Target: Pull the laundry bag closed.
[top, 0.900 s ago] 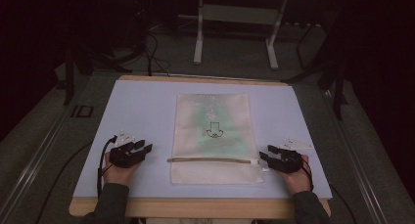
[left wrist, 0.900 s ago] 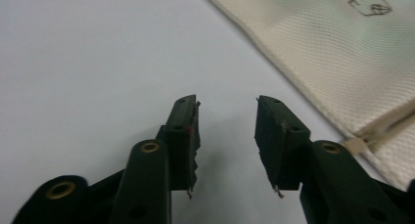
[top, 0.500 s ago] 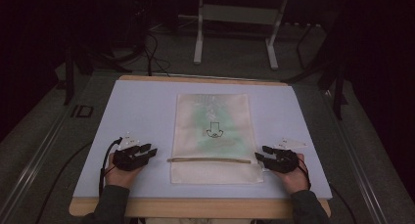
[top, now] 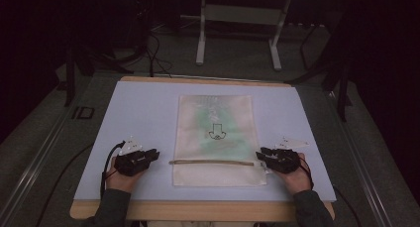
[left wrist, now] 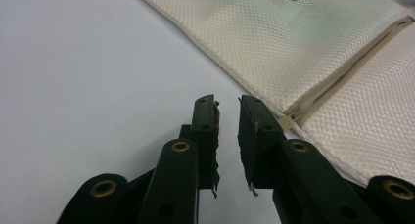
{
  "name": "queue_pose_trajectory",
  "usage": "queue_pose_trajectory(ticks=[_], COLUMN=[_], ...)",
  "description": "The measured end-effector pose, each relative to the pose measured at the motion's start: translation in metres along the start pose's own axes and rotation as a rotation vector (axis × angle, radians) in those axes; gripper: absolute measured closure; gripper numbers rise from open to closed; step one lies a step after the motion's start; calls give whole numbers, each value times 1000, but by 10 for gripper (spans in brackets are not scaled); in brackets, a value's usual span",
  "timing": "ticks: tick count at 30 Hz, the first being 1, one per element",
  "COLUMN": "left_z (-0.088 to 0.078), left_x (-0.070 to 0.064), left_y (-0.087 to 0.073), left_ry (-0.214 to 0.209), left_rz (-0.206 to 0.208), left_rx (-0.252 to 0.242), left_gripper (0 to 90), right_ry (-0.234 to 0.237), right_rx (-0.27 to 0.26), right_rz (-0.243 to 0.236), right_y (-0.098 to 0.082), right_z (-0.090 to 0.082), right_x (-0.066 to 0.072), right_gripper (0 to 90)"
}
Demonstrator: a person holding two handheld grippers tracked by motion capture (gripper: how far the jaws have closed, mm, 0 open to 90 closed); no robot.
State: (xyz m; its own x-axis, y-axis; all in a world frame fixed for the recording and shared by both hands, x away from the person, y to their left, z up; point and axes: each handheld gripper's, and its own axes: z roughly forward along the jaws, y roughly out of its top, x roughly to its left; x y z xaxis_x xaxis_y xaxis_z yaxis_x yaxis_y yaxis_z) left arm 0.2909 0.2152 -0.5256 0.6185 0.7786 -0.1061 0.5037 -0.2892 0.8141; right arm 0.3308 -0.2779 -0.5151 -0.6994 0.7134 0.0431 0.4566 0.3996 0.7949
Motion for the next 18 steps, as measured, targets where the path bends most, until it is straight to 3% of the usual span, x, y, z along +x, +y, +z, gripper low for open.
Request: queue_pose_trajectory(ticks=[8, 18], left_z=[0, -2], left_x=[-1, -5], left_y=[0, 0], left_ry=[-13, -33], left_rz=[5, 31], left_rx=[5, -2], left_gripper=[762, 742], right_ry=[21, 78], right_rx=[23, 83], right_rz=[-34, -94], right_y=[10, 23], right_z=[2, 22], right_x=[8, 24], right_gripper=[678, 680])
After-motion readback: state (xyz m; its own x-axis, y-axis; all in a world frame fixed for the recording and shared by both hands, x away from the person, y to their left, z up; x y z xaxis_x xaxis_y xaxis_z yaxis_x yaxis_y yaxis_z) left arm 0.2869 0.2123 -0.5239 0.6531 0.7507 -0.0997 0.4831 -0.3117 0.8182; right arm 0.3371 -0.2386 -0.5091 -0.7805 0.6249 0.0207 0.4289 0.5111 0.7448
